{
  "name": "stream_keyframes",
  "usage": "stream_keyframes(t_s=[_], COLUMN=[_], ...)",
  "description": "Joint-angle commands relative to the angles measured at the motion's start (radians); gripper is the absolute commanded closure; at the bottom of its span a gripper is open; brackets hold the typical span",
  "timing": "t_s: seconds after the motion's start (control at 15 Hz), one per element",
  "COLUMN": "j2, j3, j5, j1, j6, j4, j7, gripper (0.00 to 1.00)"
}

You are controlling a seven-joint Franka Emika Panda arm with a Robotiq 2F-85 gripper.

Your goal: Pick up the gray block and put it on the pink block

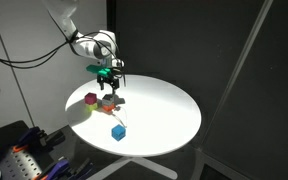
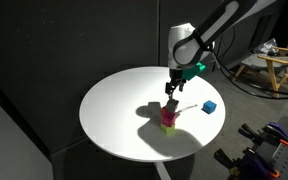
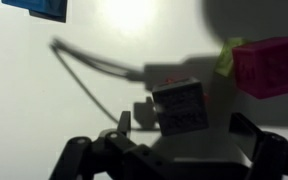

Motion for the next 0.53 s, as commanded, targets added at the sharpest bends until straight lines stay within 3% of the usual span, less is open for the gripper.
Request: stream_keyframes(t_s=[0.0,0.47], j2=[0.034,0.095], j3=[0.007,0.008], j5=[-0.027,-0.054], j1=[0.011,0.008], j6=[-0.010,-0.027], j4=[0.040,0.088], j7=[-0.033,-0.123], gripper=[0.00,0.00])
